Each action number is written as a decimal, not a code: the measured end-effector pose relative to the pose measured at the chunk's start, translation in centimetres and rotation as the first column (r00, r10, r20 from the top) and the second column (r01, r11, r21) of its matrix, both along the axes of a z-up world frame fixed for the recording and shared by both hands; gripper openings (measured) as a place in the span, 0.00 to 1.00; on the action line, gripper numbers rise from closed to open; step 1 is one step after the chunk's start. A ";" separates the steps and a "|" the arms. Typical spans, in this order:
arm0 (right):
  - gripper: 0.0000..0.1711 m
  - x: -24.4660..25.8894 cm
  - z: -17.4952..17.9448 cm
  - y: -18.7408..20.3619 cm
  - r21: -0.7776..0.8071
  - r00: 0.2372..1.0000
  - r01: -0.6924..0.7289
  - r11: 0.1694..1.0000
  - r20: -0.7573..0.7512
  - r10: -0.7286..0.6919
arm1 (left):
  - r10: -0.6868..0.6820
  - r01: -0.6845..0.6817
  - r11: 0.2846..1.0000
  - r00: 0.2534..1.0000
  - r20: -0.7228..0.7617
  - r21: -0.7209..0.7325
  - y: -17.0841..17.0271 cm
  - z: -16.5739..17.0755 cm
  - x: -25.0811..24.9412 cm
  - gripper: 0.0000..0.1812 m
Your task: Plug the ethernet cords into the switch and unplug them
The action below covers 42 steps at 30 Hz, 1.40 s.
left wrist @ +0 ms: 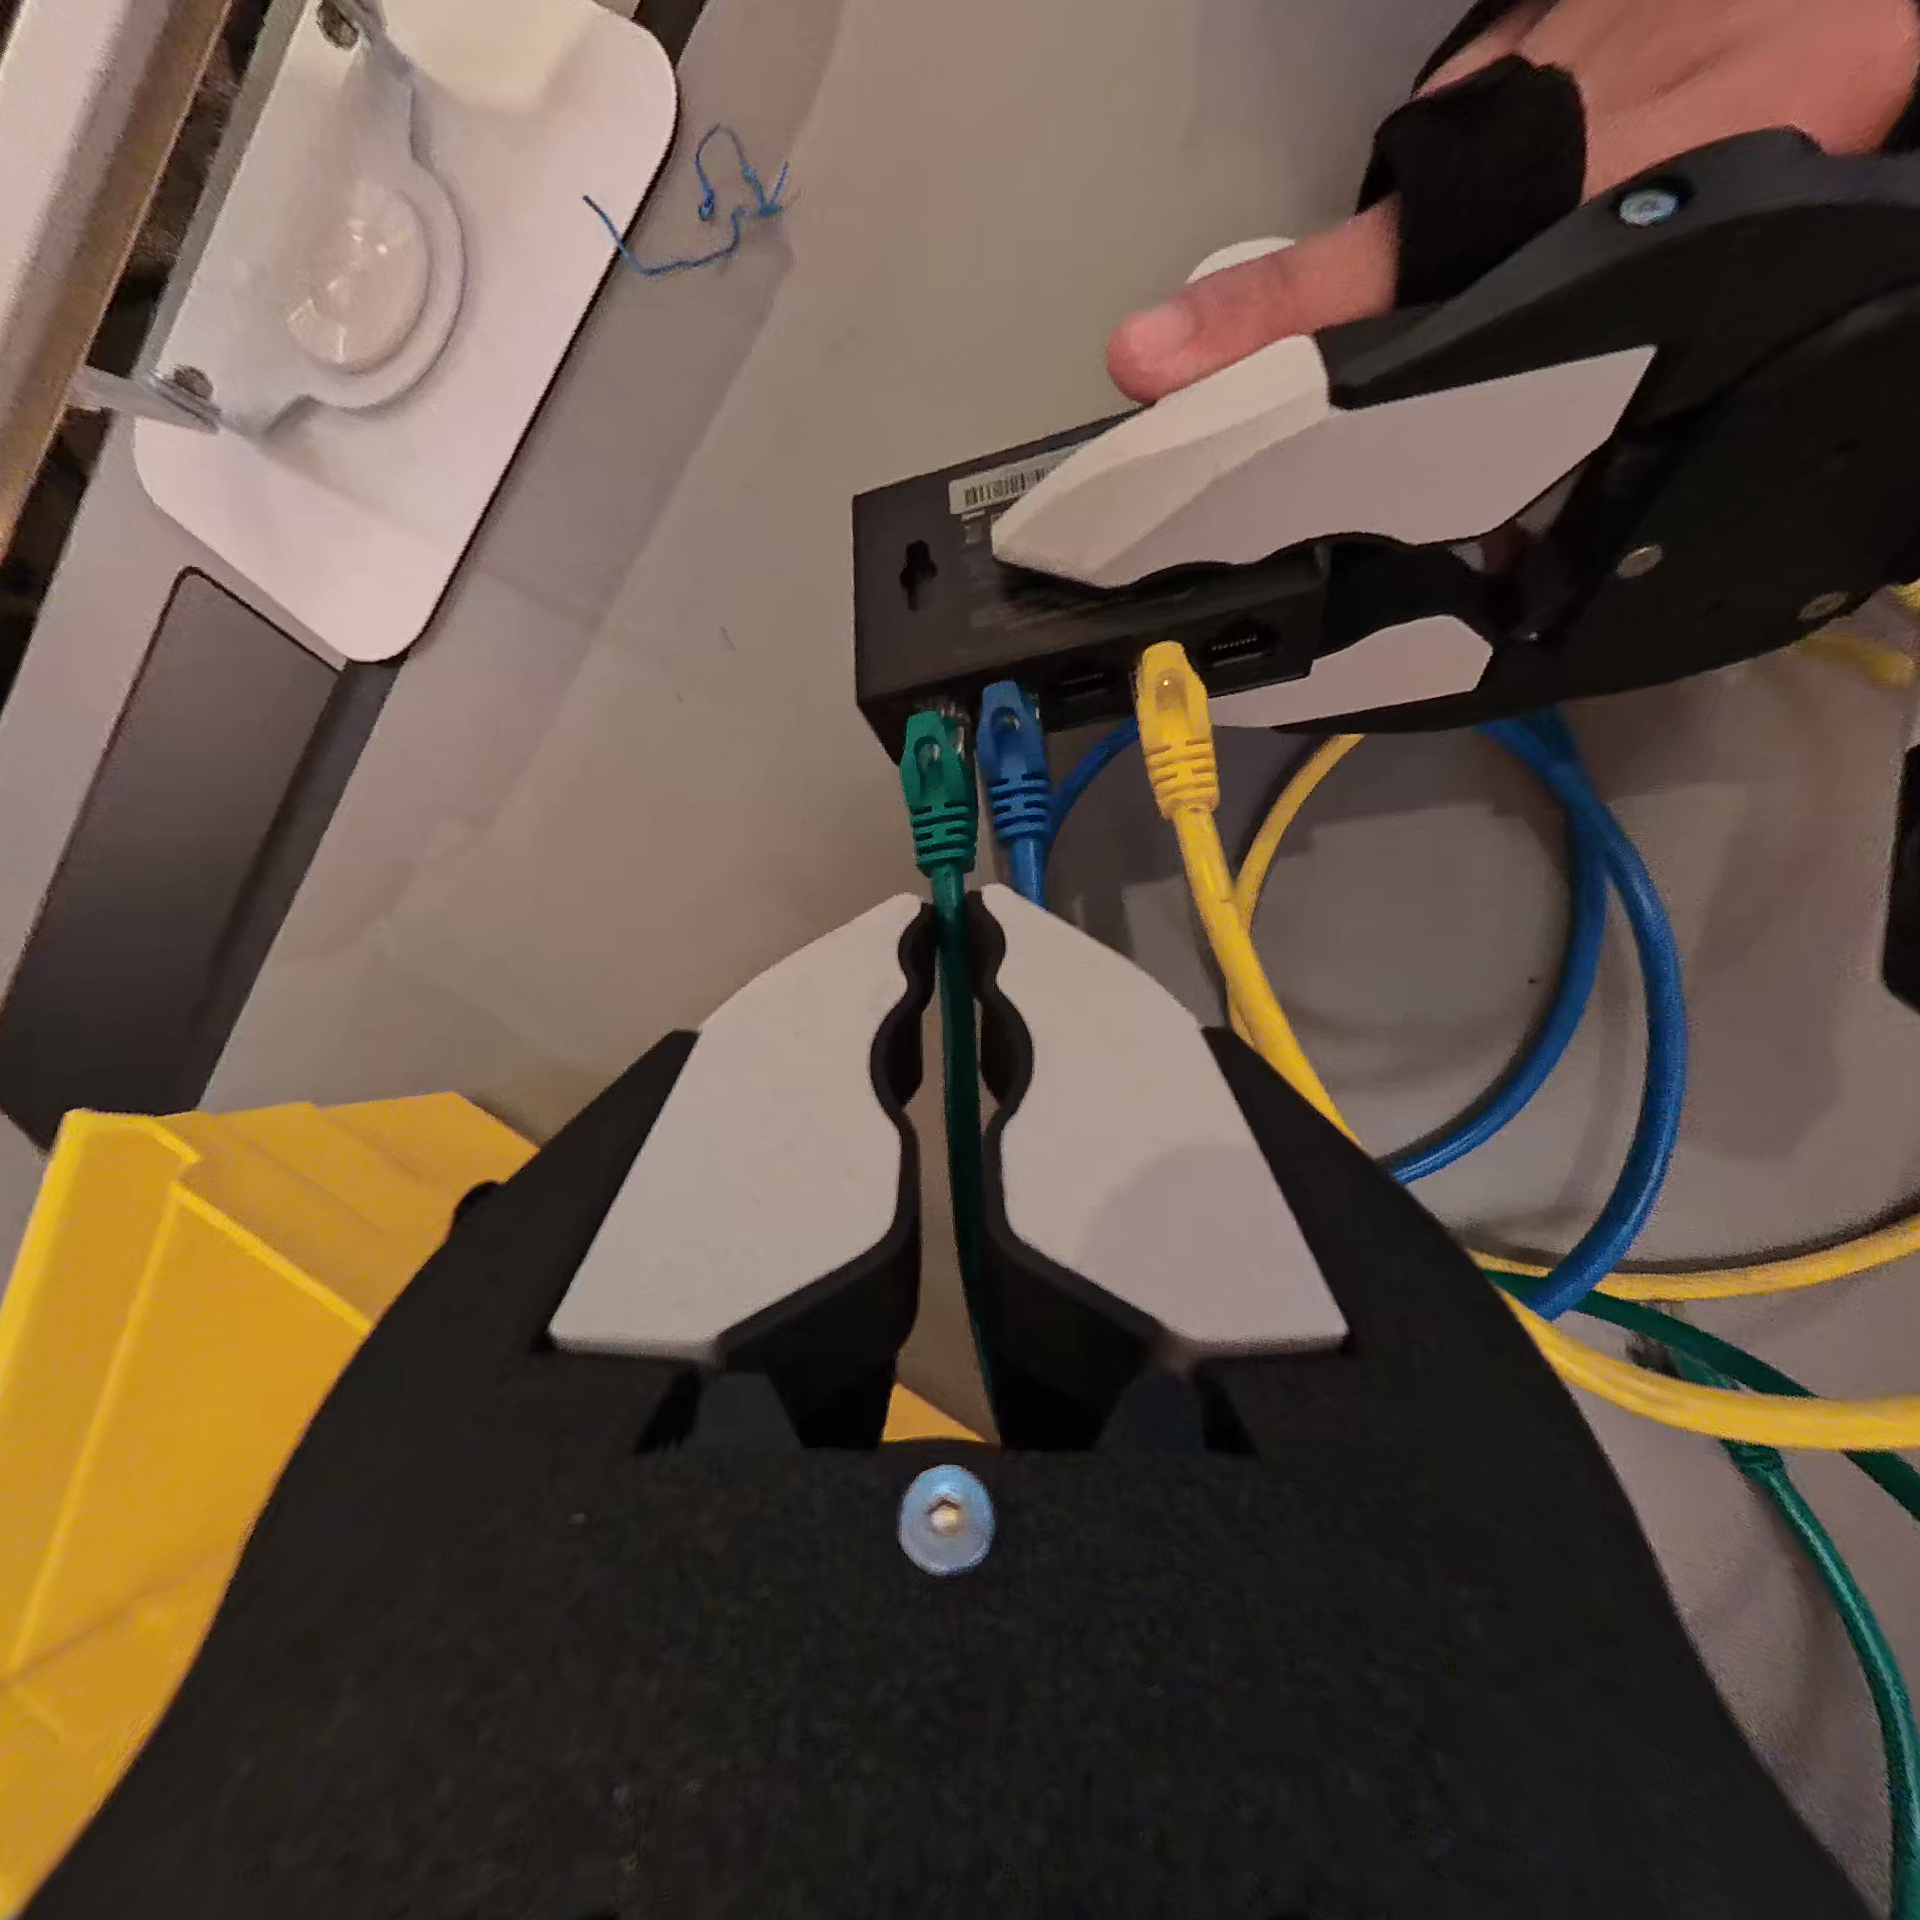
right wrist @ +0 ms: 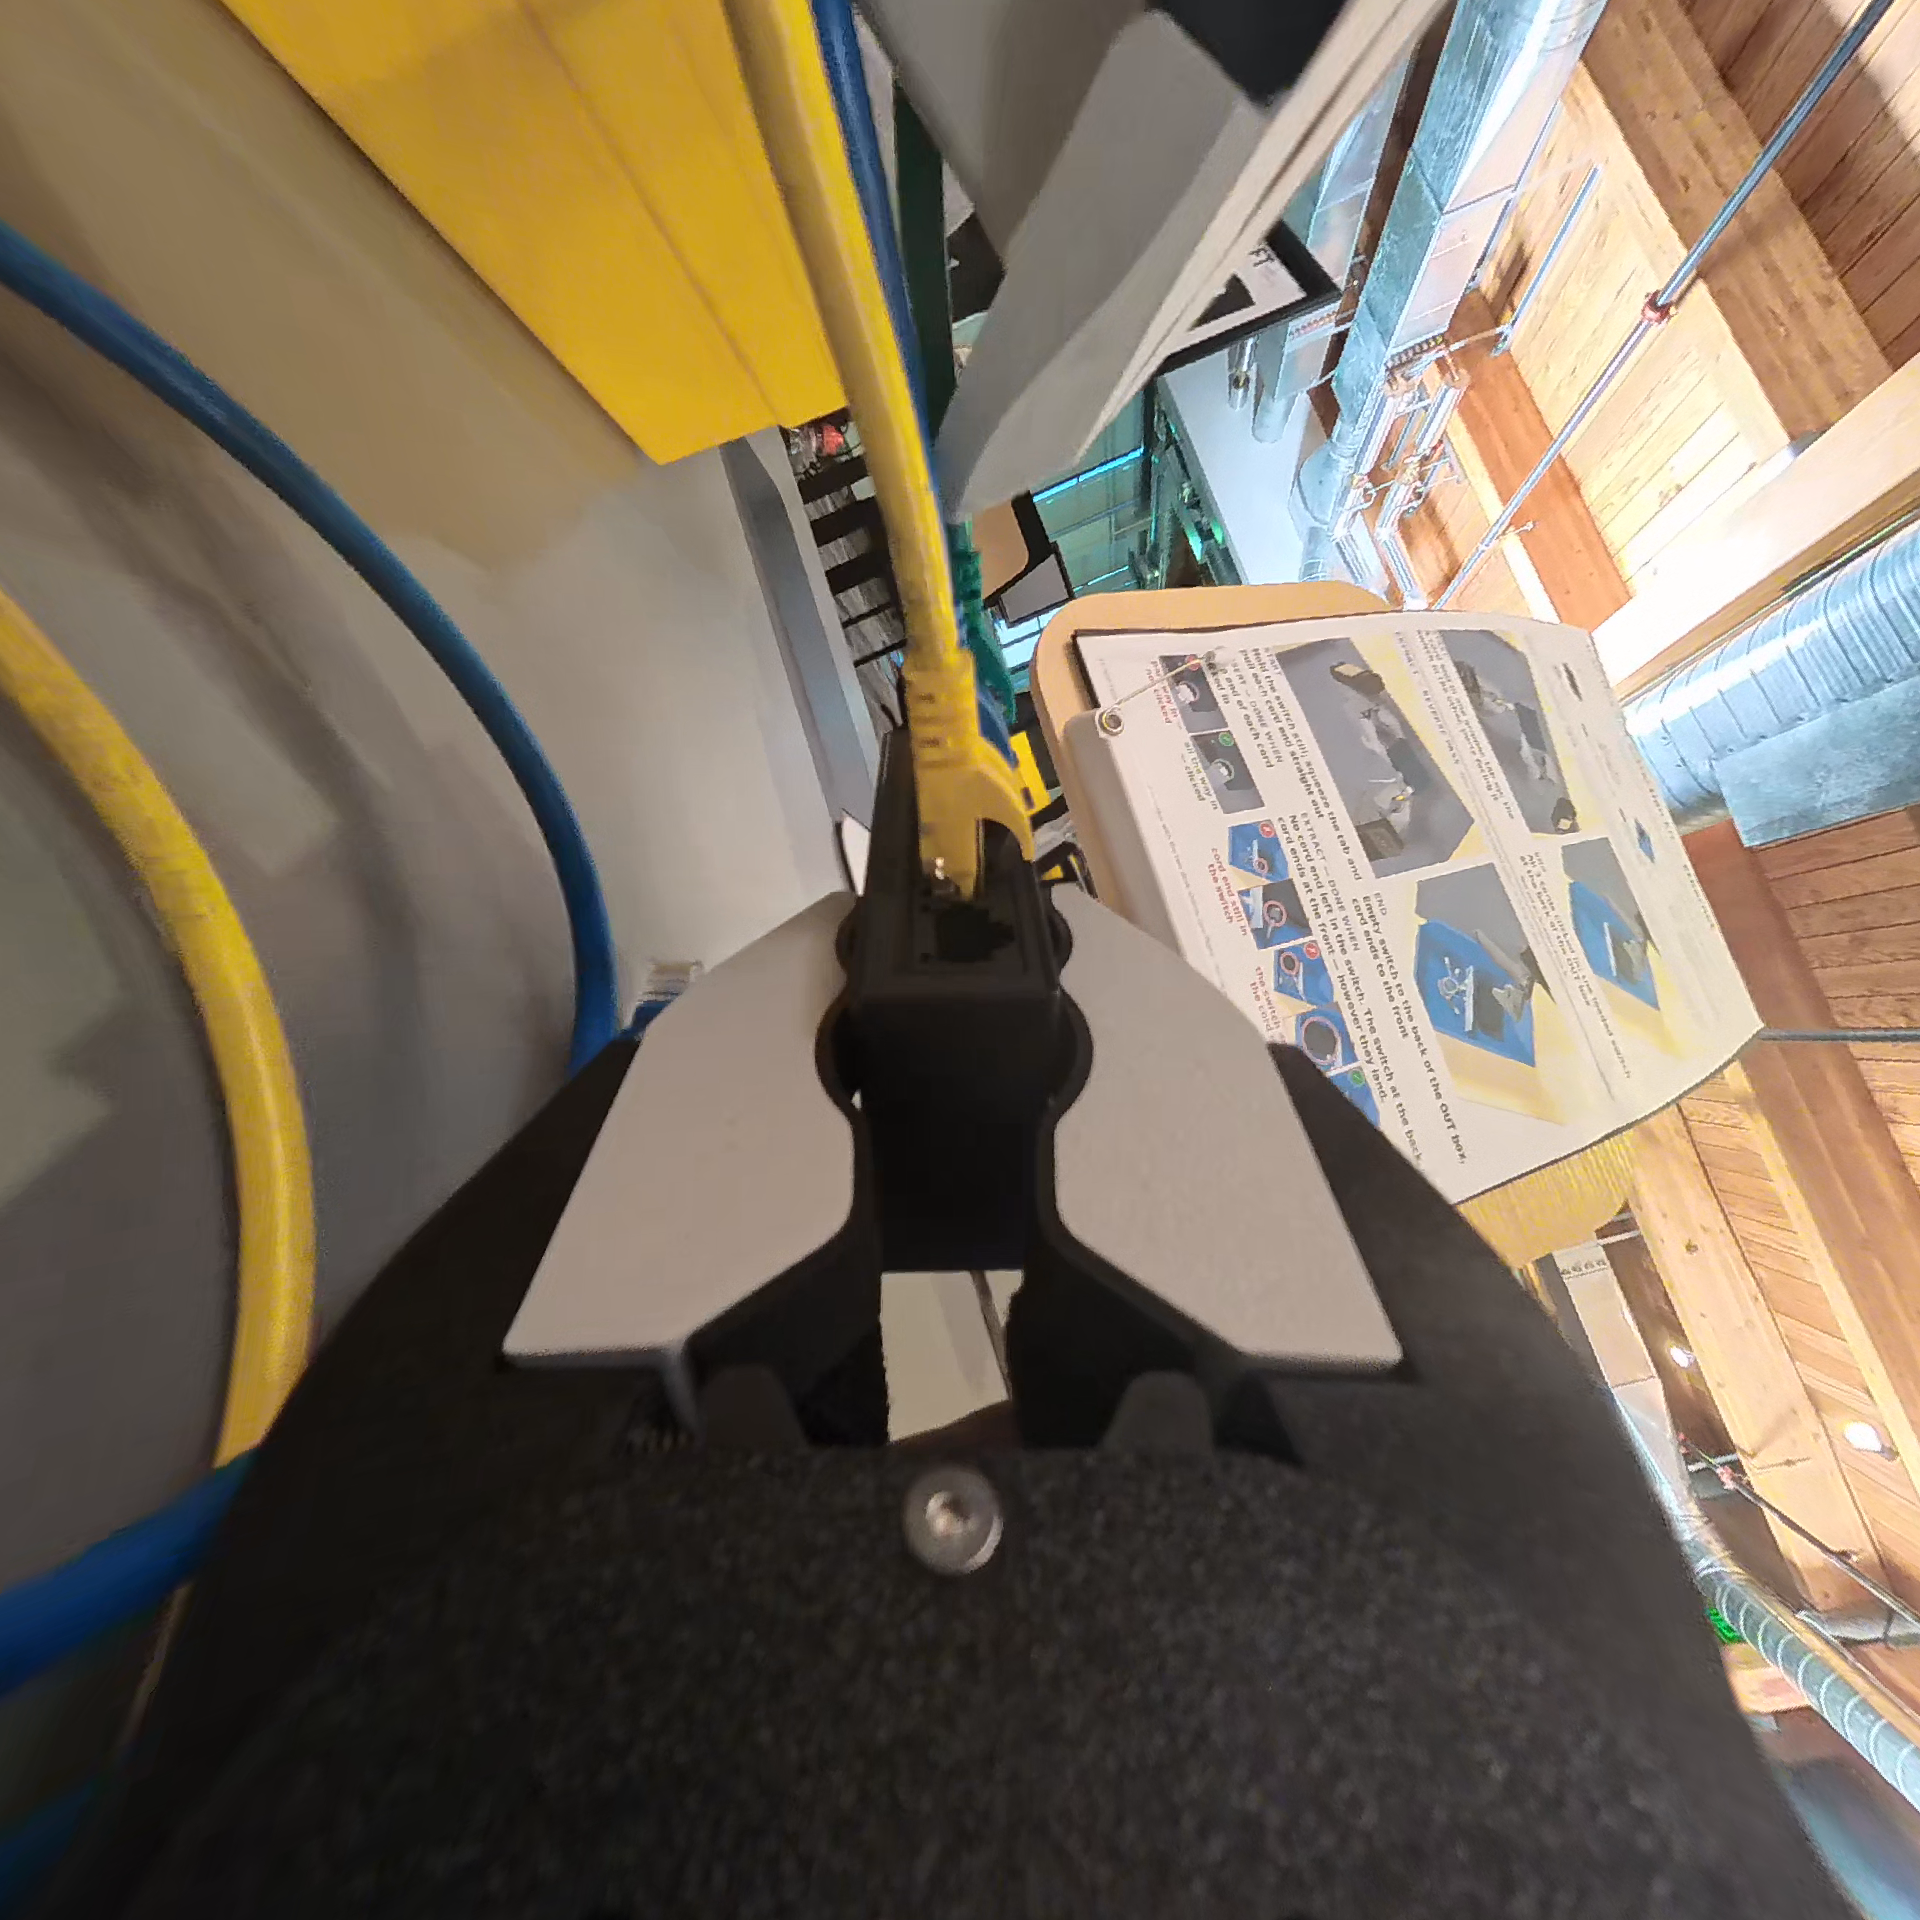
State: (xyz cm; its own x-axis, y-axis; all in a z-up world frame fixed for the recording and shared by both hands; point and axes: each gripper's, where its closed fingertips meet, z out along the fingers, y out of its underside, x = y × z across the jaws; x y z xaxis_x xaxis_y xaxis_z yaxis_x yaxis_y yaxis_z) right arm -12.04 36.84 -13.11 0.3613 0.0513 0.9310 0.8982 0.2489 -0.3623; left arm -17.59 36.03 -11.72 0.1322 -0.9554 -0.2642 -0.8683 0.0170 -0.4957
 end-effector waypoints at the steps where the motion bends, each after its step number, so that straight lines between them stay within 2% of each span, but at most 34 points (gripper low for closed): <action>1: 0.17 0.0 0.0 0.0 0.000 1.000 -0.001 1.000 0.003 0.001 | 0.000 0.000 1.000 1.000 0.015 -0.028 0.0 -0.1 0.0 0.03; 9: 0.17 0.2 0.1 -0.1 0.002 1.000 -0.006 1.000 -0.016 0.006 | -0.007 0.030 0.984 0.992 0.130 -0.175 0.0 0.0 0.3 0.03; 15: 0.17 -0.3 0.4 -0.5 0.020 0.999 -0.033 0.999 -0.020 0.033 | 0.040 -0.010 0.983 0.986 0.159 -0.184 0.8 0.8 0.1 0.16; 19: 0.17 -0.8 0.7 -1.0 0.011 0.995 -0.079 0.997 -0.058 0.080 | 0.040 0.022 0.980 0.953 0.300 -0.199 0.8 4.0 0.4 0.18; 23: 0.17 -1.7 1.4 -2.0 0.015 0.977 -0.167 0.986 -0.132 0.167 | 0.027 0.079 0.981 0.851 0.524 -0.179 0.9 9.0 -0.1 0.16; 25: 0.17 -2.1 1.9 -2.6 0.019 0.963 -0.209 0.978 -0.171 0.209 | -0.003 0.121 0.977 0.831 0.556 -0.175 0.6 9.9 -0.8 0.16; 27: 0.17 -2.8 2.4 -3.4 0.015 0.935 -0.275 0.961 -0.228 0.271 | -0.050 0.151 0.977 0.853 0.519 -0.154 0.2 8.9 -1.7 0.17; 31: 0.17 -4.4 4.1 -5.5 0.025 0.856 -0.401 0.916 -0.345 0.384 | -0.174 0.216 0.971 0.932 0.319 -0.101 -2.0 4.2 -3.4 0.23; 34: 0.17 -5.5 4.5 -6.7 0.000 0.798 -0.478 0.878 -0.417 0.435 | -0.258 0.270 0.963 0.930 0.261 -0.012 -3.7 2.7 -3.4 0.28; 39: 0.17 -6.8 4.1 -7.4 -0.059 0.725 -0.569 0.821 -0.507 0.466 | -0.336 0.329 0.941 0.901 0.273 0.073 -5.4 1.5 -2.1 0.28; 42: 0.17 -7.0 4.3 -7.6 -0.067 0.677 -0.608 0.791 -0.563 0.473 | -0.357 0.345 0.934 0.897 0.259 0.093 -5.4 1.3 -1.8 0.24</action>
